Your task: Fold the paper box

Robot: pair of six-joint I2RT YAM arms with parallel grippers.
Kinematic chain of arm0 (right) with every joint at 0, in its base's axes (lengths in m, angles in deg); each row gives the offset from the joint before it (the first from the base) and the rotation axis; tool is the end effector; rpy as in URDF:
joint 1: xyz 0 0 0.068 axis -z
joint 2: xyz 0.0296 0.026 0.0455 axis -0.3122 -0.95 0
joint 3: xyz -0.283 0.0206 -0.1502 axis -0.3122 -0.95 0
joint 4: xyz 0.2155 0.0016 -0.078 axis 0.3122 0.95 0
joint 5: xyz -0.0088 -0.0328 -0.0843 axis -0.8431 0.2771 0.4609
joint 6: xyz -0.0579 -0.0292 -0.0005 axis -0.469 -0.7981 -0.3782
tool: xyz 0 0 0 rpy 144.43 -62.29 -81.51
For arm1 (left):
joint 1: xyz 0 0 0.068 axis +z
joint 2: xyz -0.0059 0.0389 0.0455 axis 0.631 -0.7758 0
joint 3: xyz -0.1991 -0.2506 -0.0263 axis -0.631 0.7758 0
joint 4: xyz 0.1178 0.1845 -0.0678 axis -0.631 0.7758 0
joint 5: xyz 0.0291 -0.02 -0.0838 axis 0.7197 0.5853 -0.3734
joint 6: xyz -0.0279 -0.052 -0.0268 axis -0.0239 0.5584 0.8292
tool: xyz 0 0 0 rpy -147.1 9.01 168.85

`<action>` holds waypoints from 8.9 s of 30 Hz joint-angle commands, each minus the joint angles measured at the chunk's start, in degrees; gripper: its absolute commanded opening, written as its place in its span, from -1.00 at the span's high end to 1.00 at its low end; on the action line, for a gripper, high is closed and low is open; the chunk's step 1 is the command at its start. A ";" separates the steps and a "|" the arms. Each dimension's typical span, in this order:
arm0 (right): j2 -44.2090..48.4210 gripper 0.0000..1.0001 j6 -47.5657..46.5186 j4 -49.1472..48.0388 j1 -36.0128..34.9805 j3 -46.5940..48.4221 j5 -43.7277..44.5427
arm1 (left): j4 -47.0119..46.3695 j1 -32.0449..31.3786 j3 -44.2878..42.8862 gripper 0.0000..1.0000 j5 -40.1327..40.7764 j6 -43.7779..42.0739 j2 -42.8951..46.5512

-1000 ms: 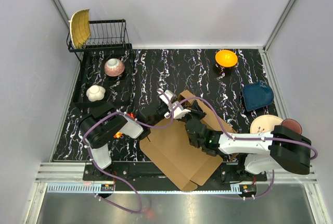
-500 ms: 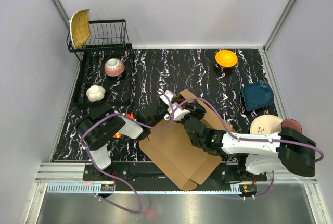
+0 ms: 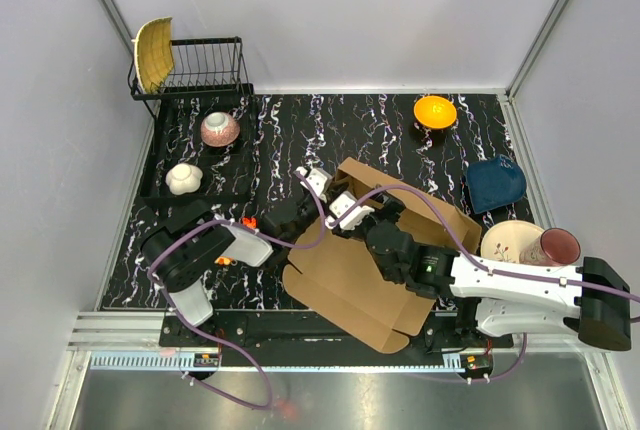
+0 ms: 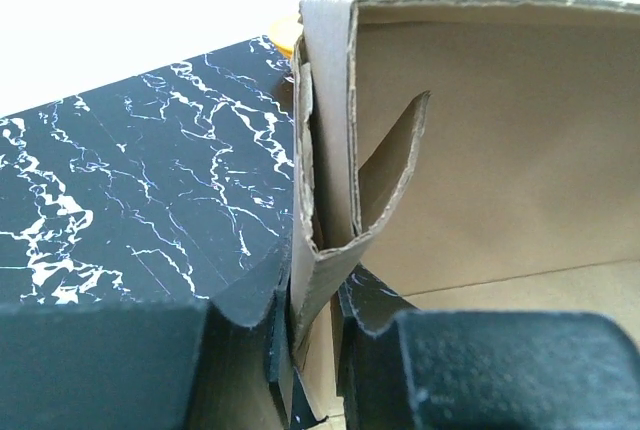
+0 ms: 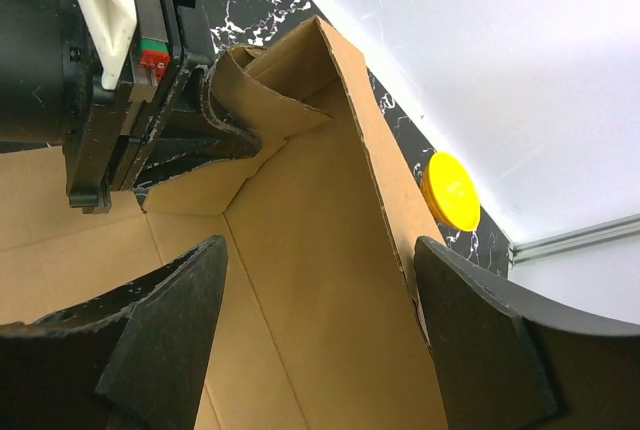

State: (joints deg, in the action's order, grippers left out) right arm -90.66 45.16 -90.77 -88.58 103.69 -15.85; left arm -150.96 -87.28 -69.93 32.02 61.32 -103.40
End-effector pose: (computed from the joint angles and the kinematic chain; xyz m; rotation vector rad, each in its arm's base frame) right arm 0.1009 0.1697 0.3353 -0.9061 1.4789 -0.2791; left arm 0.2214 -0.2401 0.2646 0.5046 1.4216 -0.6546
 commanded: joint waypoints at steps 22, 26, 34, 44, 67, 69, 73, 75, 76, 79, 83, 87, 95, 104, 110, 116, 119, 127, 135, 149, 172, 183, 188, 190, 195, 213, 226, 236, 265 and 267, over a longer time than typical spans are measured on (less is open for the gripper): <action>9.83 -0.75 10.60 -3.12 -0.89 2.72 0.38 | -2.12 -1.06 2.46 1.00 4.19 -1.03 6.39; 9.75 -0.72 11.13 -4.70 -0.80 3.42 0.03 | 0.43 -1.50 3.07 1.00 4.80 -1.38 7.62; 9.57 -0.70 12.72 -6.46 -0.80 5.88 -4.62 | 5.09 -2.20 3.43 0.99 7.00 -1.82 9.64; 2.81 -0.24 20.16 -2.35 2.79 12.37 1.79 | 6.59 -2.90 3.08 0.95 11.66 -1.64 8.50; -16.53 0.29 38.11 -4.17 14.93 10.81 -17.64 | 2.99 -4.05 5.01 0.85 13.16 -1.29 6.92; -16.88 0.30 38.90 -4.00 15.02 10.02 -17.99 | 2.99 -4.22 4.92 0.81 13.07 -0.94 7.18; -18.46 0.33 40.75 -4.43 14.93 7.65 -19.04 | 3.16 -4.48 4.83 0.58 13.33 -0.59 7.79; -18.99 0.34 41.19 -4.87 14.84 6.59 -18.96 | 3.25 -4.57 5.01 0.35 13.51 -0.67 8.32; -18.99 0.34 41.46 -5.31 14.93 5.80 -18.78 | 3.34 -4.57 5.10 0.26 13.77 -0.76 8.50; -18.91 0.35 41.46 -5.58 14.93 4.92 -18.43 | 3.51 -4.57 5.36 0.00 14.38 -1.03 9.29; -18.12 0.35 40.58 -5.40 14.93 4.65 -18.25 | 3.51 -4.57 5.36 -0.05 14.83 -0.94 9.55; -17.85 0.35 40.49 -4.88 14.93 3.78 -17.90 | 3.25 -4.66 5.19 0.12 14.39 -1.46 9.29; -15.13 0.33 41.20 -2.86 14.93 3.60 -17.90 | 0.53 -5.01 4.66 1.00 14.48 -2.70 5.16; -14.16 0.31 41.20 -1.45 15.02 3.77 -17.73 | -3.86 -6.42 3.87 -0.02 14.74 -0.94 0.77; -14.16 0.32 41.46 -1.54 14.93 3.25 -17.72 | -4.31 -7.03 2.73 0.13 15.09 -1.29 -2.13; -13.55 0.32 41.28 -1.45 14.93 3.07 -17.99 | -5.36 -7.74 1.93 0.98 17.90 -2.78 -4.77; -13.11 0.31 41.46 -1.45 14.93 3.16 -18.34 | -7.29 -7.91 2.28 1.00 18.25 -2.78 -5.48; -11.61 -0.09 41.02 2.59 15.02 8.51 -17.20 | 4.81 -8.35 1.94 1.00 22.56 -2.18 0.05; -10.73 -0.34 39.00 7.25 15.11 17.92 -12.11 | 27.05 -8.44 0.53 1.00 28.97 3.36 8.40; -10.99 -0.28 43.65 9.18 17.48 12.39 -13.59 | 39.19 -8.26 3.07 1.00 40.23 9.78 12.98; 12.61 -0.46 51.46 31.31 28.11 10.48 -0.06 | 74.77 -3.87 -9.49 1.00 30.92 18.57 16.06; 20.47 -0.38 70.19 46.27 31.53 3.96 0.82 | 80.68 -1.76 -13.27 1.00 24.58 23.49 11.93; 21.08 -0.26 75.73 47.07 32.51 -0.44 -1.20 | 79.98 -1.50 -12.48 1.00 24.85 23.67 13.07; 20.91 -0.22 76.09 46.28 32.60 -0.97 -1.29 | 79.63 -1.50 -12.30 1.00 25.20 23.58 13.33; 16.53 -0.14 75.65 43.30 33.30 -2.11 -0.67 | 79.45 -1.50 -12.39 1.00 25.29 23.23 13.59; 10.01 0.54 69.94 27.30 41.30 -5.63 -9.11 | 81.47 -1.06 -17.13 1.00 25.90 21.21 12.28; 8.60 0.85 66.95 23.95 42.79 -6.25 -11.48 | 82.53 5.17 -27.68 1.00 24.23 14.62 7.01; 17.55 0.99 64.49 21.40 42.88 -8.00 -22.73 | 81.30 5.89 -25.40 1.00 23.88 16.20 7.27; 6.93 0.65 60.62 9.18 42.79 -8.09 -50.95 | 75.15 4.39 -19.16 1.00 24.49 19.80 10.26; 7.55 0.41 60.01 9.71 42.70 -8.00 -50.16 | 75.14 4.39 -19.16 1.00 24.93 19.72 10.25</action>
State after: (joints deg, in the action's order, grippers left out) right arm -83.47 106.34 -82.35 -45.87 94.84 -64.50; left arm -76.58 -82.43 -90.63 56.90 80.73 -93.17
